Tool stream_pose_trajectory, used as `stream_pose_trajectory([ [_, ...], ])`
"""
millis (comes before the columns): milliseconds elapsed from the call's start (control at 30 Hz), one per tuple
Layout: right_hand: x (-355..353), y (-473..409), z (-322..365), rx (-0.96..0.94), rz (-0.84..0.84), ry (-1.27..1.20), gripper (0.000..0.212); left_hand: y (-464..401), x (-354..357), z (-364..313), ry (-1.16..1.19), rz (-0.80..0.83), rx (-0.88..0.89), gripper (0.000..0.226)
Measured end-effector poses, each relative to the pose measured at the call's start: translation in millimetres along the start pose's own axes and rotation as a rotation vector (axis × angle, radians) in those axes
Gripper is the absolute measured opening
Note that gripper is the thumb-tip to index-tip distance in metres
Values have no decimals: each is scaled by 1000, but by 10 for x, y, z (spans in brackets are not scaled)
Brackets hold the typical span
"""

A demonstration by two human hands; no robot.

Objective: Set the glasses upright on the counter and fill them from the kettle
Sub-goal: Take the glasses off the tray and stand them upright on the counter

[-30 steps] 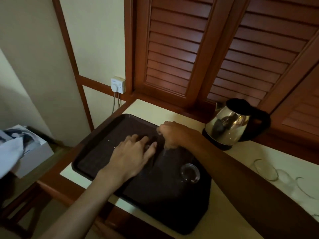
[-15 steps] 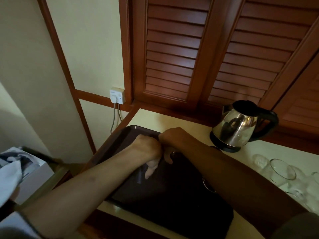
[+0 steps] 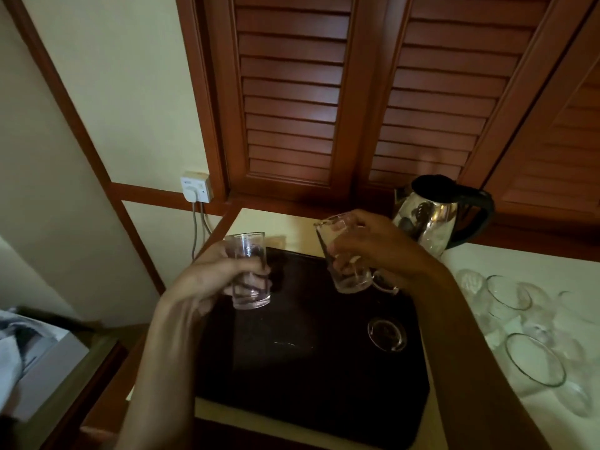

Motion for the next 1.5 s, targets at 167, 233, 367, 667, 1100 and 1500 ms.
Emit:
stream_pose_trajectory([
  [167,-12,97,-113,2,2,-406,43,193,481,-73,223,-42,157,37],
  [233,-101,140,-108,-28,-24,-427,45,271,678,-161,254,-23,198,45],
  [367,-418,236,-131,-112,-31,-465,42,436,1060,-356,297,29,272,44],
  [667,-1689,552,-395,-289,-191,-450,36,799,2394,-530,295,12,412,46],
  [1100,-3973,1093,-1208,-351,-242,-323,38,1556,4979,-310,197,-63,513,40],
  [1500,-4405,868,-2251,-229,-160,-206,40,1577,6197,558,47,-37,427,43],
])
Point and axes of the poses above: each hand's wrist, its own y-axis away from the middle knuckle, its own x-axis out of the palm, z = x × y, the point moved 1 cm from there along -y, towards the middle knuckle, and after that the axes turned 10 degrees about -z, right-handed, at the moved point
